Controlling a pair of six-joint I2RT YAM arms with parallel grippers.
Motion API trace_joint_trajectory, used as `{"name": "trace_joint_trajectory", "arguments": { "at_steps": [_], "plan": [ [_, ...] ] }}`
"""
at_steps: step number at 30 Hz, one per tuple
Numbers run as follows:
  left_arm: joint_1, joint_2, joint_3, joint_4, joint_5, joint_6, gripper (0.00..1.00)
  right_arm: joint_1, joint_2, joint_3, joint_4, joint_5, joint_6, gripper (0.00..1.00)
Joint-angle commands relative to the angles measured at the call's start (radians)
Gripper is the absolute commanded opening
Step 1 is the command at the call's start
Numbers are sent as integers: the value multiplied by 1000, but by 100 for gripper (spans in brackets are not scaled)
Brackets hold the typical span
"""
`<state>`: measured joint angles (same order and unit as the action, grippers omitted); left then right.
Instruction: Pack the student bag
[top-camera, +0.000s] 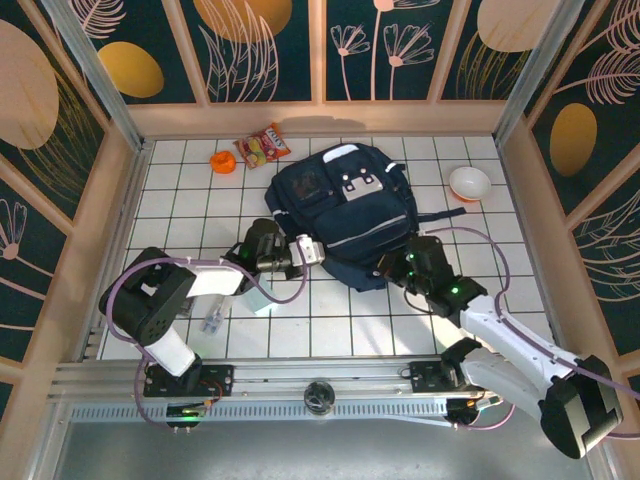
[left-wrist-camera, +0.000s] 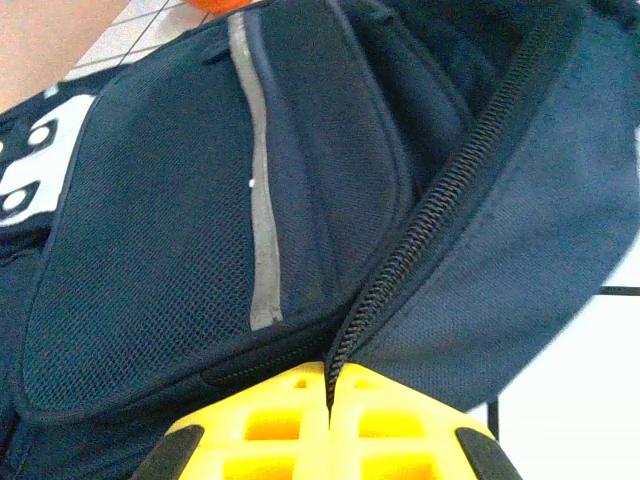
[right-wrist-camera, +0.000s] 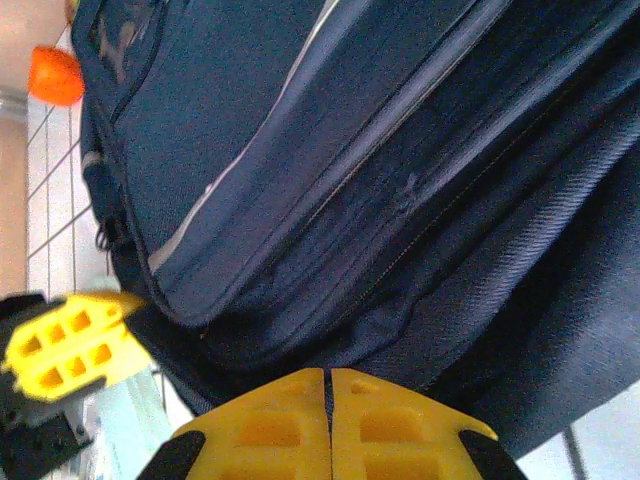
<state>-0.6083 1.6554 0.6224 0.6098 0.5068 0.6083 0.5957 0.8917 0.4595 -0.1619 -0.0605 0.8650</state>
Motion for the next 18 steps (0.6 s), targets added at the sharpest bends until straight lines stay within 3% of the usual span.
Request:
{"name": "trace_joint_trajectory", "arguments": {
  "at_steps": [1,9,16,18],
  "plan": [
    [42,-10,10,76,-71,-82,0,93,-2,-25,51,3,66,0],
    [84,45,60,88,-120,-144,3,269,114,-26,246,41,180,0],
    [87,21,94,53,-54,-175,26,327,228,34,319,44,191,0],
    [87,-10,92,27,-16,-177,36,329,241,45,314,45,187,0]
  ]
}}
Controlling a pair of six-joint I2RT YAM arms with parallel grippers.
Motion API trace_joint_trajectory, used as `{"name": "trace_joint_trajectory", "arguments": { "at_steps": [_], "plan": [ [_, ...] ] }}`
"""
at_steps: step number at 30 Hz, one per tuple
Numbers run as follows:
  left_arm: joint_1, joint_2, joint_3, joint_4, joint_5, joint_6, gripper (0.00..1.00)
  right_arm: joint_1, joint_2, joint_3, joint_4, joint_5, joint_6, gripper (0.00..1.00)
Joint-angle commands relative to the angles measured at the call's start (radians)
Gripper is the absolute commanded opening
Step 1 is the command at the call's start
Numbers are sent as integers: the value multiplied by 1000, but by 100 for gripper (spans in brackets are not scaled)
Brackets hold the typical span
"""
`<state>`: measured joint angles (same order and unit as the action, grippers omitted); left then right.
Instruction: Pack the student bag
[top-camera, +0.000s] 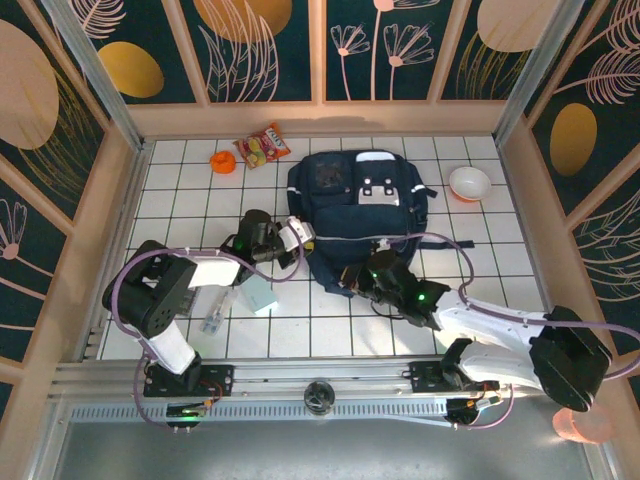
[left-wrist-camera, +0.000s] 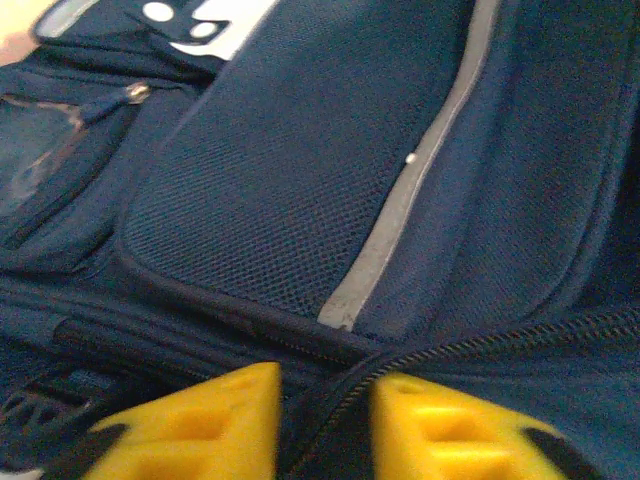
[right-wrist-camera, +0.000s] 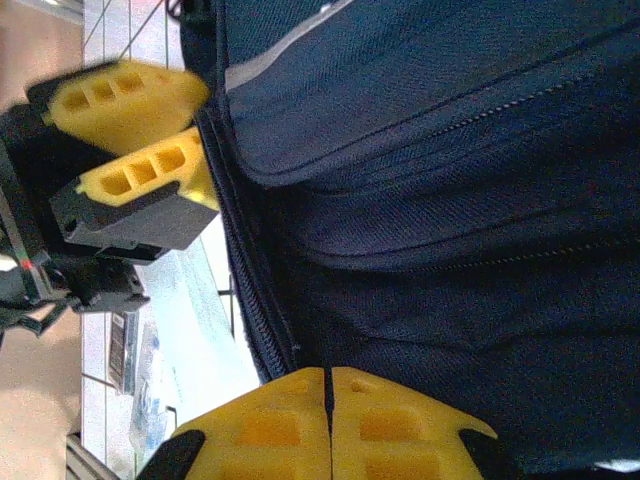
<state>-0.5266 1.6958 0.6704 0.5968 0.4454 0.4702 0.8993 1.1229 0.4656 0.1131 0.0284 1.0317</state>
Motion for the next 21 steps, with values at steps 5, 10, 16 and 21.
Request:
{"name": "trace_joint_trajectory", "arguments": {
  "at_steps": [5,10,16,21],
  "plan": [
    [5,-160,27,-83,116,1,67,18,20,38,45,-54,10,0],
    [0,-287,8,-282,194,182,71,10,29,32,58,-66,5,0],
    [-69,-323,33,-517,167,399,75,-3,32,34,62,-81,-5,0],
    [-144,-224,103,-592,146,475,76,-4,28,42,57,-81,-12,0]
  ]
}}
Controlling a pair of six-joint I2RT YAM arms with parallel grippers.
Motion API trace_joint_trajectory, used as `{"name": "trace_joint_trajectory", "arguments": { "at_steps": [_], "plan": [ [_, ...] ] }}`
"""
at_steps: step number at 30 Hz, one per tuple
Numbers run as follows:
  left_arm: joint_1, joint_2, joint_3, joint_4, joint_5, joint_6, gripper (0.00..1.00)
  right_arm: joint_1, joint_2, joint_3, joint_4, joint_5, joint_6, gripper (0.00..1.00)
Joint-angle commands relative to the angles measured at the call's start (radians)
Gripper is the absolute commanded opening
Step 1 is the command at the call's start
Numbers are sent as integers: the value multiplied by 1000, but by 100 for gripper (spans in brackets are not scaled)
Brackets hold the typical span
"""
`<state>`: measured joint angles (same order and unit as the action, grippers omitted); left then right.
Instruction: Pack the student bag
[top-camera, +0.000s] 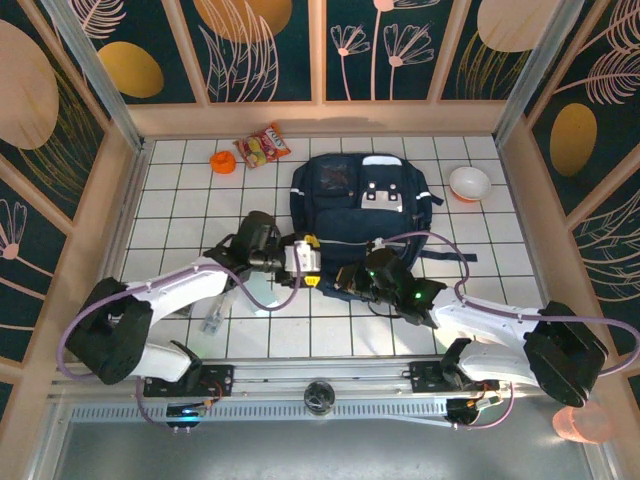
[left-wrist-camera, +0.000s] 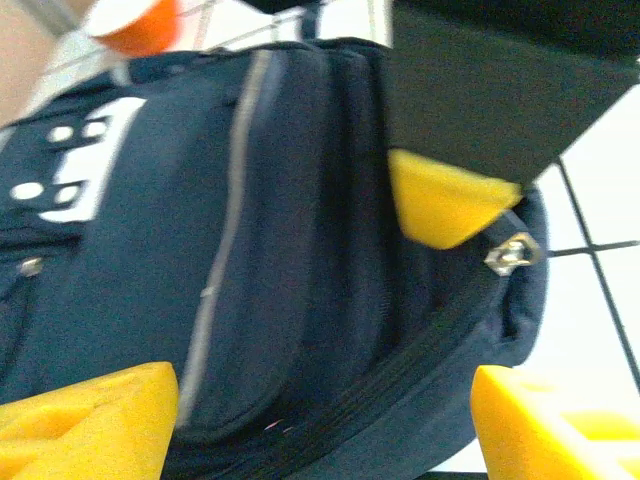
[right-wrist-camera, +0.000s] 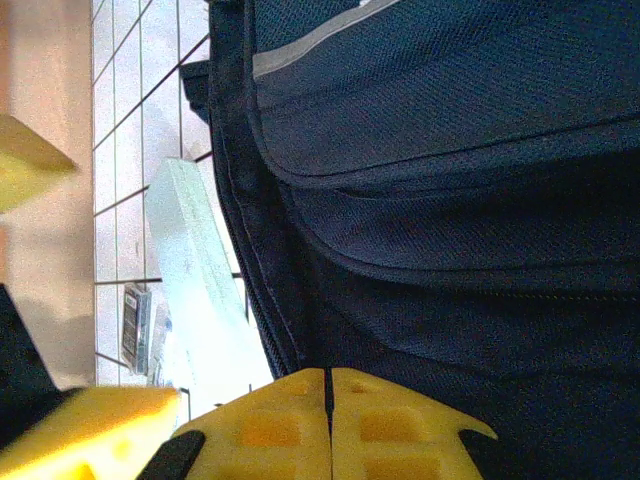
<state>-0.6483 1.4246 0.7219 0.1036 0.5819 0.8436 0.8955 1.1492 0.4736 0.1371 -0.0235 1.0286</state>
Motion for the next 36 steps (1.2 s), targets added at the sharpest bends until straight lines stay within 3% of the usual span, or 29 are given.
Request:
{"name": "trace_joint_trajectory", "arguments": {
  "at_steps": [1,4,7,10,13,15,19,26,36],
  "plan": [
    [-31,69,62,-96,15,104,76,-1,0,37,30,-28,-10,0],
    [-46,128,93,-91,25,116,72,-1,-4,49,14,-20,-18,0],
    [-49,168,109,-86,31,126,58,-4,-15,61,-6,-8,-28,0],
    [-49,181,96,-47,0,103,38,-12,-33,63,-16,-3,-34,0],
    [-43,180,82,-8,-38,63,9,-27,-48,62,-26,-6,-41,0],
    [-19,169,68,16,-28,35,0,-41,-60,58,-38,-11,-49,0],
    [60,131,24,78,36,-25,0,-83,-90,43,-64,-28,-64,0],
    [156,78,-27,115,18,-56,0,-199,-172,-17,-100,-66,-85,0],
    [167,52,-12,70,65,-59,0,-211,-185,-23,-97,-87,-90,0]
  ]
}}
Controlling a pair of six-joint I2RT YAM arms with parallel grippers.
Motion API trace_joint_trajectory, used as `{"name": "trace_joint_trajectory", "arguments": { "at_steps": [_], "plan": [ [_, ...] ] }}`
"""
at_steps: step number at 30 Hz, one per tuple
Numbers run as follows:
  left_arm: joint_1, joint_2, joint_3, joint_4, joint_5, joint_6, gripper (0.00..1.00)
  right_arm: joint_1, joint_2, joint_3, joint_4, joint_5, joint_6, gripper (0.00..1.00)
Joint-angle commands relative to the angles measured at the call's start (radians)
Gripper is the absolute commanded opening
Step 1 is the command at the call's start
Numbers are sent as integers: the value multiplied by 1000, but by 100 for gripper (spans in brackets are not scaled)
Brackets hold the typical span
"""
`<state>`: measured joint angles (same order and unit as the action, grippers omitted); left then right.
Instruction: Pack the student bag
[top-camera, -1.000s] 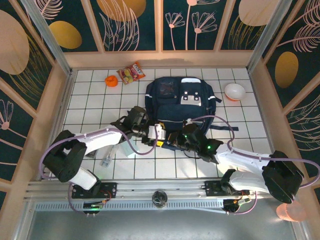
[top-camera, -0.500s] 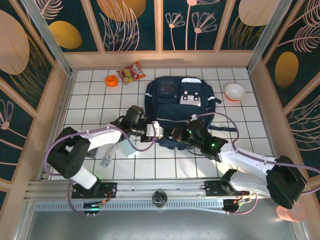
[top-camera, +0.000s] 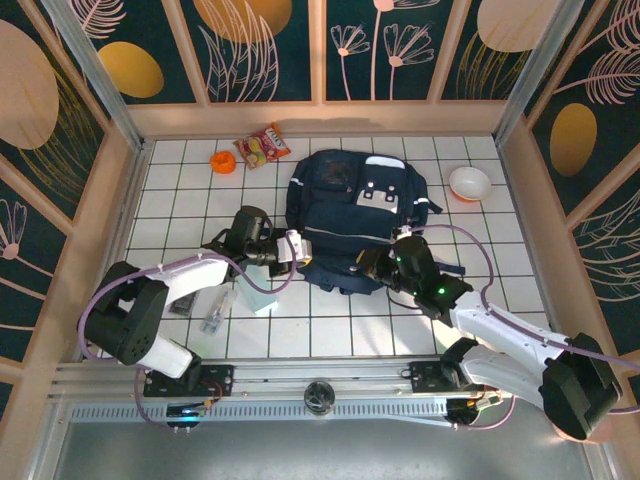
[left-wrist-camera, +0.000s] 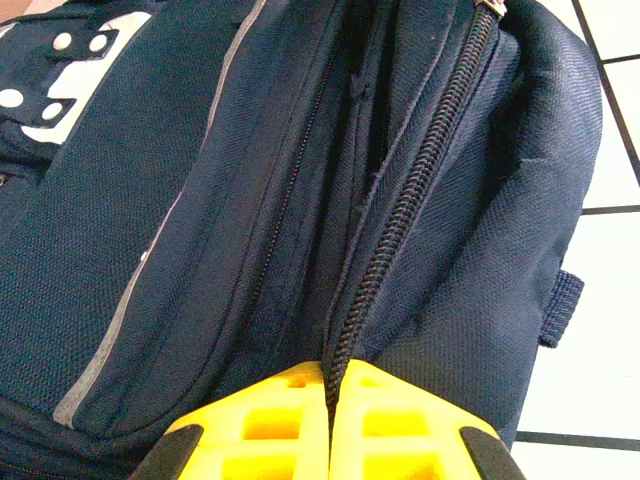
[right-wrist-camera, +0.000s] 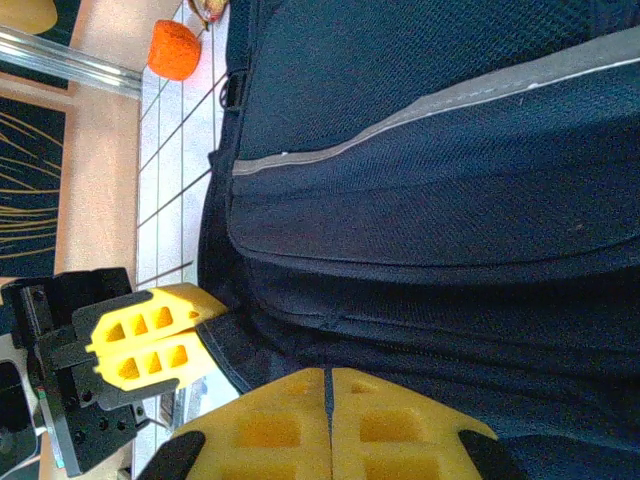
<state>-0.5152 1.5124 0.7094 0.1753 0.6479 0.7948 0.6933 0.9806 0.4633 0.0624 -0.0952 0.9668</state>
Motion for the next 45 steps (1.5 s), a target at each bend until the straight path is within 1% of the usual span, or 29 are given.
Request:
{"name": "trace_joint_trajectory", "arguments": {
  "at_steps": [1,2,4,5,8,10,12,14,21,24,26,28,32,33,37,38,42,45],
  "plan": [
    [34,-42,6,-14,13,-4,2,-9,-12,-13,-14,-23,-29,0],
    [32,-51,9,-24,22,2,9,-10,-8,-12,-4,-30,-30,0],
    [21,-69,11,-39,27,10,29,-9,-4,-9,11,-39,-32,0],
    [10,-80,16,-56,25,23,37,-9,-3,-9,16,-40,-34,0],
    [-41,-105,31,-93,-15,42,57,-9,-1,-5,17,-35,-40,0],
    [-85,-110,39,-98,-43,47,64,-10,3,0,12,-35,-44,0],
    [-118,-104,48,-99,-59,49,69,-10,9,1,10,-40,-48,0],
    [-138,-85,61,-103,-59,47,70,-9,14,5,6,-44,-48,0],
    [-203,7,104,-90,-61,38,70,-11,22,11,5,-54,-50,0],
    [-227,48,130,-88,-42,30,67,-9,23,15,5,-57,-49,0],
    [-235,72,143,-94,-42,32,61,-9,22,19,4,-57,-49,0],
    [-235,80,138,-87,-60,26,46,-9,18,24,-2,-56,-53,0],
    [-234,48,68,30,-170,-58,7,-41,-4,37,-58,-41,-84,0],
    [-226,39,55,43,-184,-75,0,-58,-17,35,-70,-44,-92,0],
    [-169,-6,17,56,-143,-144,0,-140,-74,9,-112,-70,-127,0],
    [-156,-26,-1,67,-138,-159,0,-196,-90,-1,-118,-89,-138,0],
    [-128,-103,-58,86,-126,-178,0,-349,-132,-47,-108,-192,-176,0],
    [-126,-153,-78,75,-78,-178,0,-450,-125,-68,-77,-271,-193,0]
  ]
}}
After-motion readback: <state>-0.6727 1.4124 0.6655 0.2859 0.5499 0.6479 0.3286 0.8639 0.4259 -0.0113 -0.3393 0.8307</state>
